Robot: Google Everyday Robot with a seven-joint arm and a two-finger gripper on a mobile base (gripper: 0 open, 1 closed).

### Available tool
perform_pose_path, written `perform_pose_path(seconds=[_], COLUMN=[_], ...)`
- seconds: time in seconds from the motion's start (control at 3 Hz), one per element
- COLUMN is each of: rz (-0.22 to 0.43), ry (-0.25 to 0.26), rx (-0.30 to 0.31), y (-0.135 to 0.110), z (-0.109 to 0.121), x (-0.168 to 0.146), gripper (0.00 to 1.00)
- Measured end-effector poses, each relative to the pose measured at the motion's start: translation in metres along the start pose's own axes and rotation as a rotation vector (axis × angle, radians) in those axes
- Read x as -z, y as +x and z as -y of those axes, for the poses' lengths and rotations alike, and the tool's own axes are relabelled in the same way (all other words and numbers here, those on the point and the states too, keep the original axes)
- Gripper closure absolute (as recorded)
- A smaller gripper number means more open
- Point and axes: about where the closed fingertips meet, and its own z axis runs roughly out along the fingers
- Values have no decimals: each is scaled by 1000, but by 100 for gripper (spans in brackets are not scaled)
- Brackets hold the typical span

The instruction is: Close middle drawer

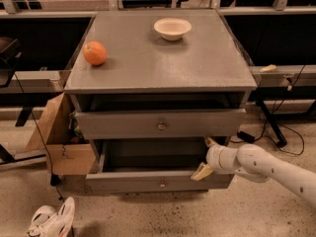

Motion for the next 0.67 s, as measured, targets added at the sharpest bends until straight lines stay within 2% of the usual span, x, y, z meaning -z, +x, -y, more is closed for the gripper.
perform_pose_path(seconds=[0.33, 0.67], rz=[-7, -2], ry=[-31, -58], rx=[-20, -28], y=[4, 6], z=[-12, -20], x=[1, 1], gripper=[0, 19])
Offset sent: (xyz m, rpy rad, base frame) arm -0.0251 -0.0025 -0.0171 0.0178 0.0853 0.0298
